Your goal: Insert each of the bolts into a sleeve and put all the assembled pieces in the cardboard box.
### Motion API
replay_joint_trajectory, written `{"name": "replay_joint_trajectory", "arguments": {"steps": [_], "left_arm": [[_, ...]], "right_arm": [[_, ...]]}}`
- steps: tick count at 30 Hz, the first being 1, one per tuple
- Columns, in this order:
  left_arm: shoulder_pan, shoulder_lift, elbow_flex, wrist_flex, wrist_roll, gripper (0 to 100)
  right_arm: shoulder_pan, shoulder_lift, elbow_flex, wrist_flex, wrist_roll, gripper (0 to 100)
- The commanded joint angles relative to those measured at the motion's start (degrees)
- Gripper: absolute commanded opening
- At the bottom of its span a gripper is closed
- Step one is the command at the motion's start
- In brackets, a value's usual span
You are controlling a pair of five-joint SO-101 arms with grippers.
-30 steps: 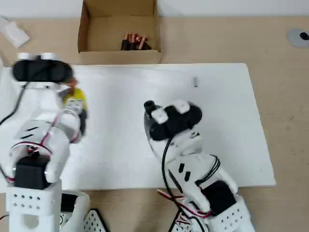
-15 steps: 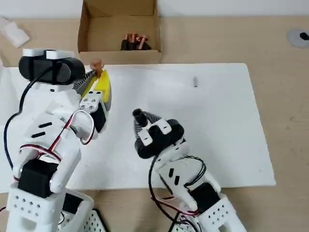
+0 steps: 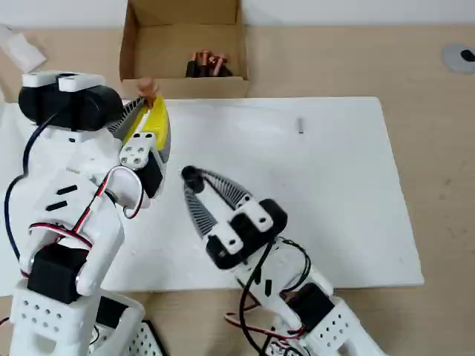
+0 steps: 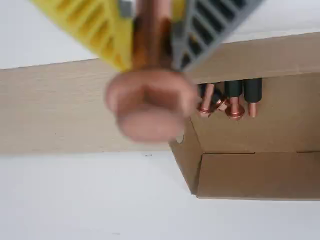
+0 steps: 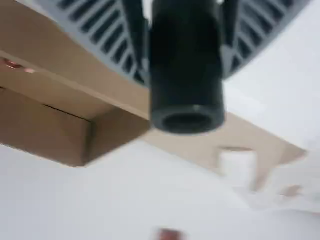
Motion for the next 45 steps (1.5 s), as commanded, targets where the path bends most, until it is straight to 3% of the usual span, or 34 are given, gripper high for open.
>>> {"name": "replay_joint_trajectory", "arguments": {"steps": [1,6,17,28,34,40,45], "left_arm": [[0.62,-1.01,-3.52,-1.67,2.81,1],[0.53,-1.19,-2.55,-1.49,9.23,1],[0.44,-16.22,9.58,0.00,9.23,1],[1.05,-17.19,2.99,11.96,9.49,1],[1.14,-17.27,2.81,12.57,9.67,1],[6.24,-17.27,1.67,15.74,9.41,1],[6.33,-17.27,0.97,15.91,9.23,1]], "right_arm": [[-4.44,-8.66,-0.13,-2.02,-0.70,0.9],[-8.22,-8.66,-0.13,-1.93,-0.70,0.9],[-7.69,-8.57,-0.13,-1.76,-0.70,0.9],[-6.99,-8.57,-0.13,1.41,-0.70,0.9],[-6.99,-8.57,-0.13,1.41,-0.70,0.9],[-3.12,-8.57,-0.13,1.41,-0.97,0.9],[-1.45,-8.57,-0.22,1.41,-5.27,0.9]]}}
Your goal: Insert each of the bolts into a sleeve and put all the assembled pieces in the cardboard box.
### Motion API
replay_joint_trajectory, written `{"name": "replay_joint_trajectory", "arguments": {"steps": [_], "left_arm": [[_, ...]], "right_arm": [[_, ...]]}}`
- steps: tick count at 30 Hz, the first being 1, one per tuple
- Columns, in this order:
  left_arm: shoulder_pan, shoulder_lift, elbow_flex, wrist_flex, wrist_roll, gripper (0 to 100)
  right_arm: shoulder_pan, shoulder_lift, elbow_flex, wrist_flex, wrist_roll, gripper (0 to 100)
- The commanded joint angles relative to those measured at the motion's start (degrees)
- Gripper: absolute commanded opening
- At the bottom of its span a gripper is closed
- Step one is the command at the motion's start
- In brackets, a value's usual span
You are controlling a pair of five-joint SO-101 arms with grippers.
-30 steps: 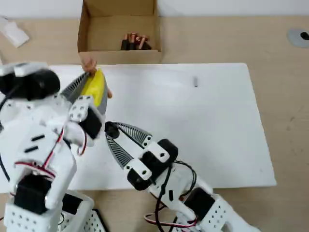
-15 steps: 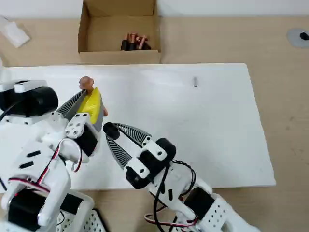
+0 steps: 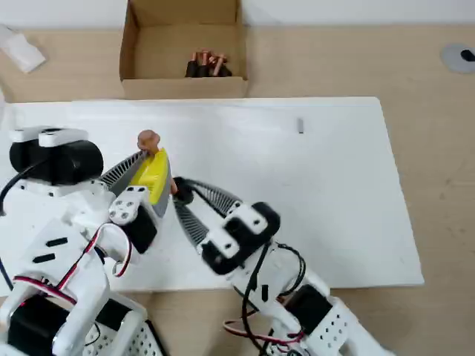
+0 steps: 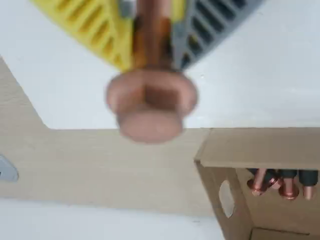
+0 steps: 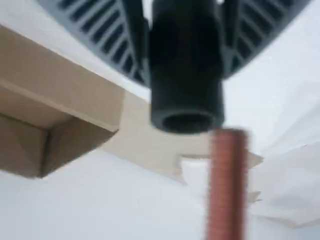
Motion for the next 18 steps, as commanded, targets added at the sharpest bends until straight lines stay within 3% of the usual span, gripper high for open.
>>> {"name": "replay_joint_trajectory", "arguments": {"steps": [1,18], "left_arm": [[0.70,-0.48,-3.87,0.09,0.09,1],[1.14,-0.13,0.62,-7.47,-2.81,1]], "right_arm": [[1.01,-8.57,-0.22,0.00,-1.58,0.9],[0.92,-8.57,-0.22,0.00,-1.76,0.9]]}}
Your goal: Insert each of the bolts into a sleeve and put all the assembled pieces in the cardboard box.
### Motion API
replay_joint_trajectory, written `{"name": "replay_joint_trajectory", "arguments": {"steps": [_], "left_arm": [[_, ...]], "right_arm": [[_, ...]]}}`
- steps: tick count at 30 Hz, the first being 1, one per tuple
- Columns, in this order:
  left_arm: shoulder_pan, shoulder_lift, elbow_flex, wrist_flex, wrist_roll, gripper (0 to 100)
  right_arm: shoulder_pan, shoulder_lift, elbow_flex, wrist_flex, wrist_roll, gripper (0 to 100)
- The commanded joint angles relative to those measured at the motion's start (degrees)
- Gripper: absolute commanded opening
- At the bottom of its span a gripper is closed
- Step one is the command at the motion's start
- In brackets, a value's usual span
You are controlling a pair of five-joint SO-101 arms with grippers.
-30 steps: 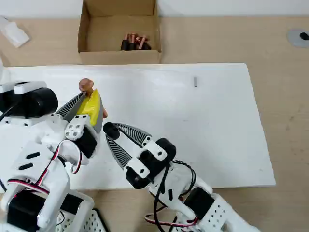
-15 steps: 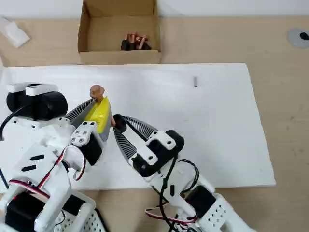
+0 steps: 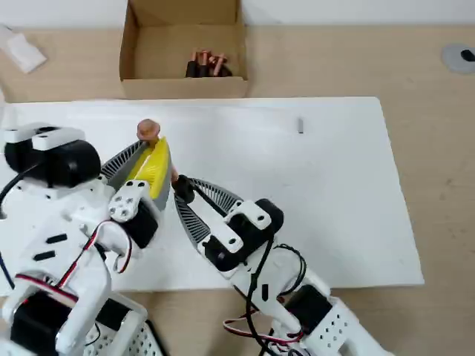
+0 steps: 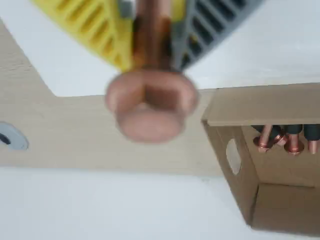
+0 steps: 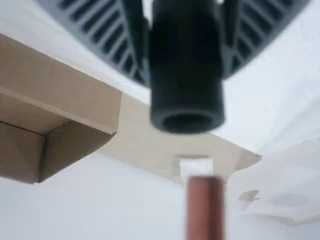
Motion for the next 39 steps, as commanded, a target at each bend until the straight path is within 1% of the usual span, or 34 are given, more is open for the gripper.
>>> {"name": "replay_joint_trajectory", "arguments": {"steps": [1,15,35,39], "left_arm": [[1.14,-0.13,-0.35,-1.49,-0.53,1],[1.14,-0.13,3.78,-1.93,-0.53,1],[1.41,-0.13,3.96,-1.32,-0.88,1],[6.59,-0.22,3.60,1.85,-4.66,1]], "right_arm": [[0.75,-8.57,-0.22,0.00,-0.62,0.9],[0.75,-8.57,-0.22,0.00,-0.70,0.9],[0.92,-8.57,-0.22,0.00,-0.70,0.9],[0.92,-8.57,-0.22,0.00,-0.70,0.9]]}}
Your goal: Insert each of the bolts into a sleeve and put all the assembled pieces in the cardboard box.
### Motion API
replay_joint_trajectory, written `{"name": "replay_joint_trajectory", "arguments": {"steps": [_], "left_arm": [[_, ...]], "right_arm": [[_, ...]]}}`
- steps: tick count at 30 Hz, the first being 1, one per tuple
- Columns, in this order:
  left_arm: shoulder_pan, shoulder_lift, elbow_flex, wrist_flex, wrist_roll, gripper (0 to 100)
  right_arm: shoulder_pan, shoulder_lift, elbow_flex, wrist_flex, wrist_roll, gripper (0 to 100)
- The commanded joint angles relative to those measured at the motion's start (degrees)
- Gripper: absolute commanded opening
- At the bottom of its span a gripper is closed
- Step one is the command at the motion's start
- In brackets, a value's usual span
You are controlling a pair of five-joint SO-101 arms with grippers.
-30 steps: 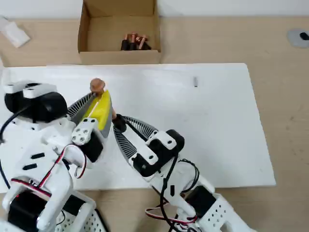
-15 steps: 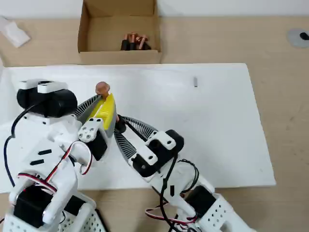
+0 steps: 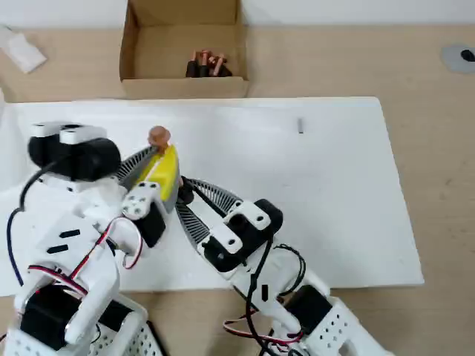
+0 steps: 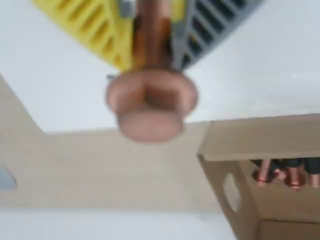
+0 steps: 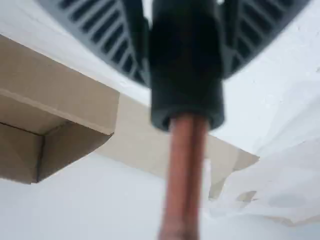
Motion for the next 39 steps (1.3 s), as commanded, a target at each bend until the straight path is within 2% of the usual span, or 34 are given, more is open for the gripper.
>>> {"name": "replay_joint_trajectory", "arguments": {"steps": [1,13,15,18,27,33,36,39], "left_arm": [[4.13,-0.31,-0.79,1.14,-2.20,1],[1.05,-0.48,-1.76,1.32,-2.11,1],[0.97,-0.40,-1.76,1.49,-2.11,4],[0.97,-0.22,-2.46,3.43,-1.76,9],[0.97,-0.13,-6.51,11.16,-1.67,13],[0.62,4.97,-15.21,18.20,-0.79,15],[-2.29,10.77,-21.80,21.10,0.62,14],[-8.18,15.52,-26.64,21.80,0.35,12]], "right_arm": [[1.10,-8.57,-0.22,0.00,-0.70,0.9],[1.10,-8.57,-0.22,0.00,-0.70,0.9],[1.10,-8.57,-0.22,0.00,-0.70,0.9],[1.27,-8.57,-0.22,0.09,-0.70,0.9],[2.77,-8.57,-0.22,0.09,-0.70,0.9],[6.64,-8.57,-0.22,0.09,-0.70,0.9],[8.22,-8.57,-0.22,0.09,-0.70,0.9],[10.07,-8.22,-0.31,0.09,-0.70,0.9]]}}
